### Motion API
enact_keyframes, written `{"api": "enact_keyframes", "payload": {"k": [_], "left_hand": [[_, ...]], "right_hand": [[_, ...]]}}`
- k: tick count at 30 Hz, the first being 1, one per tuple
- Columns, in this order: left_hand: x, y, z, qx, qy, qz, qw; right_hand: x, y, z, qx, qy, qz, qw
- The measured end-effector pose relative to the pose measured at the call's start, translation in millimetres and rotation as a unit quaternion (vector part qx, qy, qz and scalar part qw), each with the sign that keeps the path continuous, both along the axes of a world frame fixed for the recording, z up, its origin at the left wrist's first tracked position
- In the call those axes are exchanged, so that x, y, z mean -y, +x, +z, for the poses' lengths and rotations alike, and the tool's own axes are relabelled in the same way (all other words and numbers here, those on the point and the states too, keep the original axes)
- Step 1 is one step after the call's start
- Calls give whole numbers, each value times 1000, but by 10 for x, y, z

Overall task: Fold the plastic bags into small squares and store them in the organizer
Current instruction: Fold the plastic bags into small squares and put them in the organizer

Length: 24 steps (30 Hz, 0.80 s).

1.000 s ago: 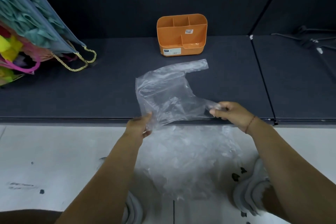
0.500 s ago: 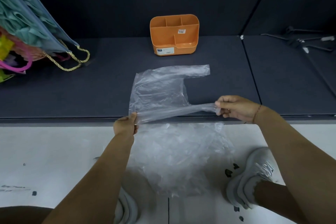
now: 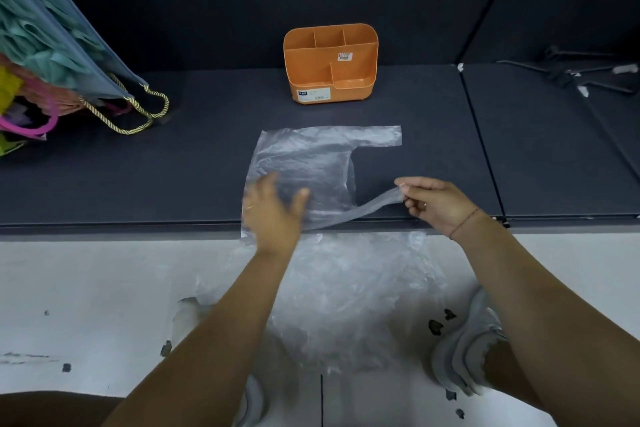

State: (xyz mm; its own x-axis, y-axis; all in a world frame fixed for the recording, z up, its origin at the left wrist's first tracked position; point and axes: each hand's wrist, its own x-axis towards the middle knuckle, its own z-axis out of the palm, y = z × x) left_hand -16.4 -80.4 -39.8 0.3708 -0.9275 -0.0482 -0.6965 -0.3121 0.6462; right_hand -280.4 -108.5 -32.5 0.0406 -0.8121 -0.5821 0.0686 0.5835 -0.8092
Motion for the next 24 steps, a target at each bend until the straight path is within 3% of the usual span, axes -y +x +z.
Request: {"api": "enact_keyframes", "payload": {"k": [3, 6, 9, 20, 24], "left_hand": [[34, -370, 144, -141, 51, -216, 965], [75, -566, 181, -251, 105, -233, 934], [105, -586, 149, -291, 110, -208, 927], [176, -517, 251, -296, 105, -173, 934], [224, -440, 262, -271, 88, -168, 944]], "right_hand": [[-25, 171, 86, 74, 4, -7, 997], [-24, 282, 197, 115, -2, -3, 993], [-10, 327, 273, 139, -7, -6, 990], [-31, 348, 203, 166, 16, 74, 983], [-18, 324, 203, 99, -25, 102, 990]]}}
